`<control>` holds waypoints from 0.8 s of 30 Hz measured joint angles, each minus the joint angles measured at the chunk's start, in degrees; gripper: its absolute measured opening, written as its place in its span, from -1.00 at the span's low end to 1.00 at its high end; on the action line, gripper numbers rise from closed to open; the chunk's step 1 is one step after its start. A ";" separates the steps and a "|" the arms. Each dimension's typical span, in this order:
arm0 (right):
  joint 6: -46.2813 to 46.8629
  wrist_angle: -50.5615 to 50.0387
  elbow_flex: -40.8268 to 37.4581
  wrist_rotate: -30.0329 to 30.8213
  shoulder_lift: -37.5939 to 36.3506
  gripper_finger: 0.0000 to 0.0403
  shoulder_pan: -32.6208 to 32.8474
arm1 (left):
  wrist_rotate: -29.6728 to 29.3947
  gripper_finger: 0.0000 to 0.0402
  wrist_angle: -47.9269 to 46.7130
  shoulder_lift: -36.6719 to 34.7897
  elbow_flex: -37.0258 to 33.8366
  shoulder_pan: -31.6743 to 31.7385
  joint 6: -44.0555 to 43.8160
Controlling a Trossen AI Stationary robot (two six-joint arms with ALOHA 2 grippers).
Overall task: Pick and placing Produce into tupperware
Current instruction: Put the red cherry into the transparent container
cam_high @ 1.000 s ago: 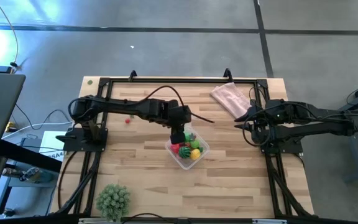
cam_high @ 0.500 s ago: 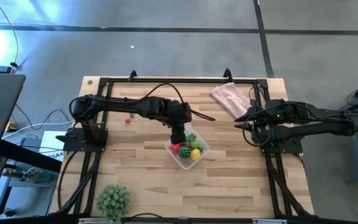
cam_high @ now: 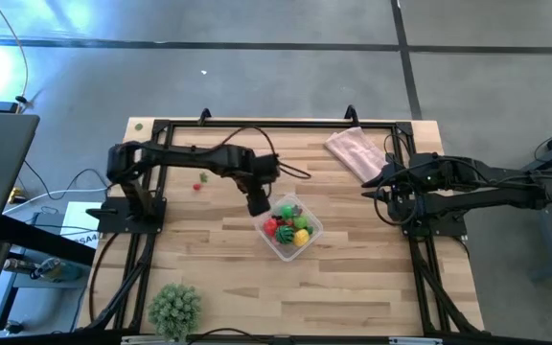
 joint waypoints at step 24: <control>-0.02 -0.02 0.00 0.02 0.00 -0.48 0.00 | -4.38 -0.41 -7.35 -20.68 -27.19 11.61 -41.73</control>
